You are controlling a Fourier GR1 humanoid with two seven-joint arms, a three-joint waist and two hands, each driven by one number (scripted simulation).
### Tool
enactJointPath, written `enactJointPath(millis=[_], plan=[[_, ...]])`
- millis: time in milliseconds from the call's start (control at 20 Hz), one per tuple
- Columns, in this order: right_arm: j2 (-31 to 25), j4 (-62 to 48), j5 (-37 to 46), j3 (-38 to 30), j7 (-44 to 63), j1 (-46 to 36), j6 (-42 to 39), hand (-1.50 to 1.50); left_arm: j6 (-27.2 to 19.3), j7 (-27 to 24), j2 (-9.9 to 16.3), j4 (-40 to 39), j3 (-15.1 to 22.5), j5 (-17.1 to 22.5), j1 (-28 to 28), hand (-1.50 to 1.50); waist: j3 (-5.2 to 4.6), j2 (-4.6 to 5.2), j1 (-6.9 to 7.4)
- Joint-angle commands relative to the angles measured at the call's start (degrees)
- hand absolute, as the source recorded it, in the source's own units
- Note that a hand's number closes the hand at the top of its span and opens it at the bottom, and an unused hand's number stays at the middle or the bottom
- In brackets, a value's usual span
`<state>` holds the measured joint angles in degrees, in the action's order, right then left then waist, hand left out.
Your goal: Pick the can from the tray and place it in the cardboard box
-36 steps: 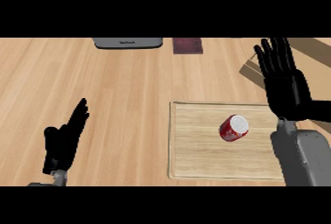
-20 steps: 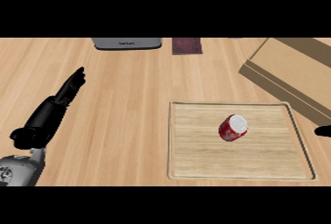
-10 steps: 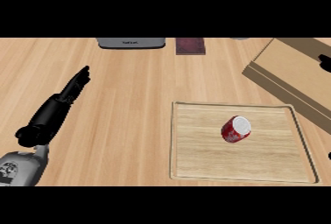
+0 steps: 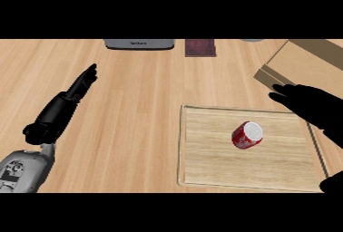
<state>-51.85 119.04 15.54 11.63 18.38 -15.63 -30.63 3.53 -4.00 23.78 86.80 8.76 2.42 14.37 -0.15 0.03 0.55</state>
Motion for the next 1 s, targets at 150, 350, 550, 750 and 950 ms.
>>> enactJointPath(millis=[150, 350, 550, 750, 950], plan=[[7.56, 1.92, 1.08, 9.55, 18.96, -7.68, -8.96, -1.50, 0.24, -1.82, -1.94, -2.04, -0.62, -1.85, -0.36, 0.00, 0.06, 0.05, -0.01], [14.71, 3.11, 4.61, 13.95, 26.17, -5.29, -9.03, -1.50, 2.64, -2.89, -0.60, 0.51, -2.33, -1.39, -3.39, 0.00, 0.11, -0.08, -0.29], [17.05, 0.24, 6.79, 12.96, 24.02, -4.47, -11.74, -1.50, 2.88, -4.73, -2.95, -4.53, -3.12, -3.56, -0.82, 0.00, 0.13, 0.00, -0.58], [18.38, -0.18, 15.36, 14.95, 23.56, -3.51, -10.12, -1.50, 2.16, -1.35, -4.46, 1.55, -2.02, -4.81, -3.10, 0.00, 0.15, -0.06, -0.38], [22.82, -0.85, 18.32, 15.80, 24.87, -3.90, -10.57, -1.50, 6.86, -0.88, -1.12, 0.51, -7.65, -1.64, -1.70, 0.00, 0.14, -0.04, -0.41]])
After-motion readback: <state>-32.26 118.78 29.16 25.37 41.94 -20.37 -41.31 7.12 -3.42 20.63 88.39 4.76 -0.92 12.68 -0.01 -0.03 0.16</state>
